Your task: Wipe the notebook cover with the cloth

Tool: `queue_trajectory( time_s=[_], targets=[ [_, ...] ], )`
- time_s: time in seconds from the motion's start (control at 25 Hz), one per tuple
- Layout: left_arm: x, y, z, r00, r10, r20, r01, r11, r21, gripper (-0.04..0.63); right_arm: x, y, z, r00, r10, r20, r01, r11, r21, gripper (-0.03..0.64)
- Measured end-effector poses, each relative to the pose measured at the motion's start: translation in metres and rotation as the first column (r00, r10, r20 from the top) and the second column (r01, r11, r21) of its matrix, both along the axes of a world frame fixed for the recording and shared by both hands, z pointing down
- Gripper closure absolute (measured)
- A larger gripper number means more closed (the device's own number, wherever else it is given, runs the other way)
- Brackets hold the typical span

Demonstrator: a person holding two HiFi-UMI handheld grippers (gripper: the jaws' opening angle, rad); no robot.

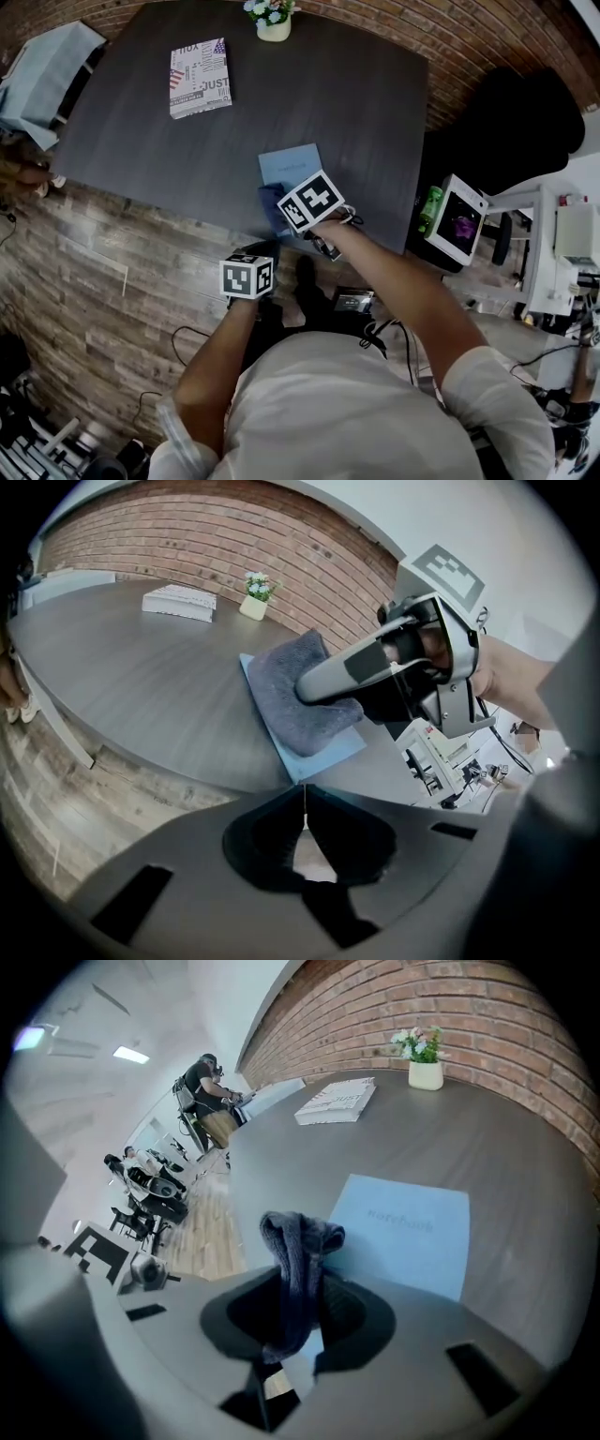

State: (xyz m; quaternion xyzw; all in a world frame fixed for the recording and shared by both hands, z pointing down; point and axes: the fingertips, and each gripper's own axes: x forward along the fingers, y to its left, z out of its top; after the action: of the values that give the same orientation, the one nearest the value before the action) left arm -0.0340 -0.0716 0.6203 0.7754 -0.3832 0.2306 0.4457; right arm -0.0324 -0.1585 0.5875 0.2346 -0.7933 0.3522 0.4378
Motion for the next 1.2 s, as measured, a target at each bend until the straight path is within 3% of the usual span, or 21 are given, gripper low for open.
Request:
queue_trajectory(
  time_s=[0.32,1.2],
  targets=[
    [0.001,0.002,0.009,1.000,0.000,0.013,0.000,1.000,-0.023,0.583,-0.003,0.014,0.022,0.999,0.032,0.027,-0.029,0.994,-0.110,0.523],
    [-0.003,0.002,0.017,0.998,-0.026,0.059,0.029,0.998,-0.049,0.584,0.034,0.016,0.023,1.000,0.016,0.018,-0.015,0.997,-0.073,0.522]
  ],
)
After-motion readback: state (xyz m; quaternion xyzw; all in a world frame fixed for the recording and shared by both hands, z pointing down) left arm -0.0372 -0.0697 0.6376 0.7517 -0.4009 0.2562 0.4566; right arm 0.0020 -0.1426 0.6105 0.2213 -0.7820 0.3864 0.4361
